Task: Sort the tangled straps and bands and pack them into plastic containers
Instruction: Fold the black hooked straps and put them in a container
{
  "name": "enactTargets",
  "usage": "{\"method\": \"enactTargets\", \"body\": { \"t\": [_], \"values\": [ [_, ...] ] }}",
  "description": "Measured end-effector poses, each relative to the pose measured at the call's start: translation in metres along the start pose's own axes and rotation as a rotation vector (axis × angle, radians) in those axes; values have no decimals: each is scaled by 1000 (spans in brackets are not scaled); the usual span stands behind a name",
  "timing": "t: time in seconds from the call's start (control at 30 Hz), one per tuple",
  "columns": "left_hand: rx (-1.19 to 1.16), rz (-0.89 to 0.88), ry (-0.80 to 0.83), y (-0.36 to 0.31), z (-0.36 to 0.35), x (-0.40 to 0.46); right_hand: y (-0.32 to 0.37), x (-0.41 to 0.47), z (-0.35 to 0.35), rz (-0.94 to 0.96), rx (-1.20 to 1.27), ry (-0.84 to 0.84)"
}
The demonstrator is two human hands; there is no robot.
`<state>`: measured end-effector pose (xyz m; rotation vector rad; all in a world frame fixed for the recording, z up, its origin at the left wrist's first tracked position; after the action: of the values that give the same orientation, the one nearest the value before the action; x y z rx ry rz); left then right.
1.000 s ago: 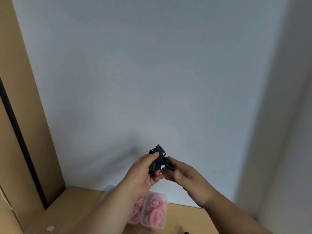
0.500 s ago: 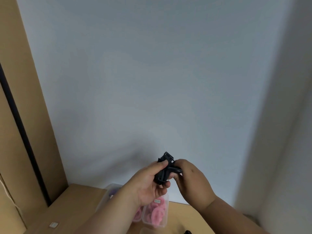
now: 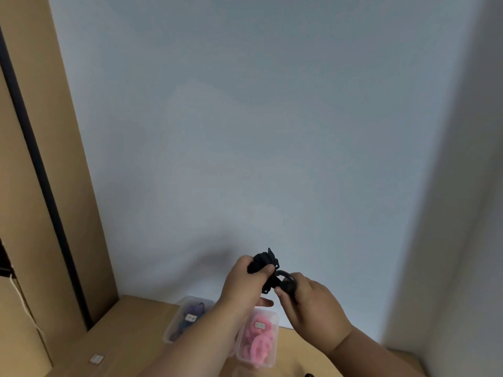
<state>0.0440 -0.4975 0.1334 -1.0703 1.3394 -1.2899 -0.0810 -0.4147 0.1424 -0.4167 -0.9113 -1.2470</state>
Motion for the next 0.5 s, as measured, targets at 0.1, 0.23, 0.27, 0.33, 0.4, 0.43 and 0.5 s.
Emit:
{"method": "enactTargets", "body": {
  "t": [0.1, 0.23, 0.27, 0.33, 0.4, 0.43, 0.5],
  "values": [
    [143, -71, -8, -5, 1, -1, 4, 1, 2, -65, -9, 60],
    [219, -141, 51, -13, -11, -8, 3, 3, 6, -183, -42, 217],
    [238, -163, 74, -16, -15, -9, 2, 6, 8, -205, -70, 248],
    [236, -172, 116, -18, -19, -10, 1, 11, 12, -227, -137, 311],
    [227, -163, 169, -17, -20, -11, -1, 13, 12, -256, -191, 391],
    [238, -155, 200, -15, -21, -11, -2, 13, 12, -265, -217, 426],
    [211, -111, 273, -9, -23, -14, -3, 12, 10, -279, -258, 483]
  ]
}}
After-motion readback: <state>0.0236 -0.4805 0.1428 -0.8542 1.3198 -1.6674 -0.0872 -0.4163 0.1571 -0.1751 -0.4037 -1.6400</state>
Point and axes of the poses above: each hand's wrist, its own x-axis towards the middle knuckle, its own z-axis out of the back of the hand, y = z × x, the point moved 6 cm from there along x, towards the middle knuckle, and after that the axes turned 6 degrees about -y, right-handed, at the moved point
